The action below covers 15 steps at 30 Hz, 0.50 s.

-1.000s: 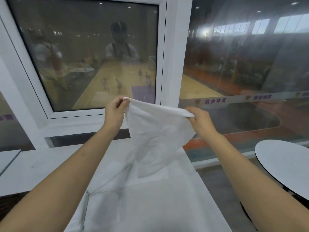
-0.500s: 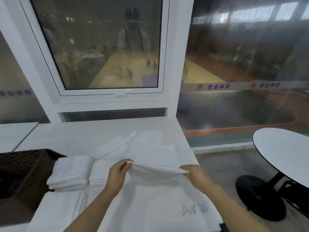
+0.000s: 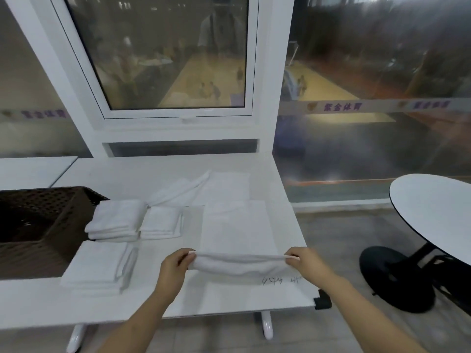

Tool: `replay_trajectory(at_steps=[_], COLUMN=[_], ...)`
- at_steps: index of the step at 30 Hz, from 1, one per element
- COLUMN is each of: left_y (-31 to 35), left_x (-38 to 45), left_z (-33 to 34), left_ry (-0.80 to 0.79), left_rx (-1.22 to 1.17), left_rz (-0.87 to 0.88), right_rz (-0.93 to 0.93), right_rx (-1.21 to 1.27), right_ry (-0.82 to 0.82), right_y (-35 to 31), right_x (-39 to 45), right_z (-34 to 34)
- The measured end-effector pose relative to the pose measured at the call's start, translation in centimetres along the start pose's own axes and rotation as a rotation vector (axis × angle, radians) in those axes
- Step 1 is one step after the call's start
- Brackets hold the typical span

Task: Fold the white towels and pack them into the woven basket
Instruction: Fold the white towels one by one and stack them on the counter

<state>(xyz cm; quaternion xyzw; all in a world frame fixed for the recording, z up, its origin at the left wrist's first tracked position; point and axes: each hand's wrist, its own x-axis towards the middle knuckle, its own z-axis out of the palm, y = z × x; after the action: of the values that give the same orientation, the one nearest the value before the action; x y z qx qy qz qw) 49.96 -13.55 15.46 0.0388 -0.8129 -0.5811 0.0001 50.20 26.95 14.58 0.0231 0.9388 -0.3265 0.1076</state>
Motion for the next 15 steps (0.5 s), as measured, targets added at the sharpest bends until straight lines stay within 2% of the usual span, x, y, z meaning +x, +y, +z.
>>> replay_trajectory(at_steps=[8,15], left_y=[-0.1,0.5], left_x=[2.1,9.7], left_z=[0.8,2.3], left_ry=[0.056,0.070], left_rx=[-0.021,-0.044], left_rz=[-0.046,-0.092], right_rz=[-0.021,0.037], right_rx=[0.120,0.294], right_ry=[0.097,0.223], right_y=[-0.3,-0.7], right_x=[2.2,8.7], right_z=[-1.2,-1.3])
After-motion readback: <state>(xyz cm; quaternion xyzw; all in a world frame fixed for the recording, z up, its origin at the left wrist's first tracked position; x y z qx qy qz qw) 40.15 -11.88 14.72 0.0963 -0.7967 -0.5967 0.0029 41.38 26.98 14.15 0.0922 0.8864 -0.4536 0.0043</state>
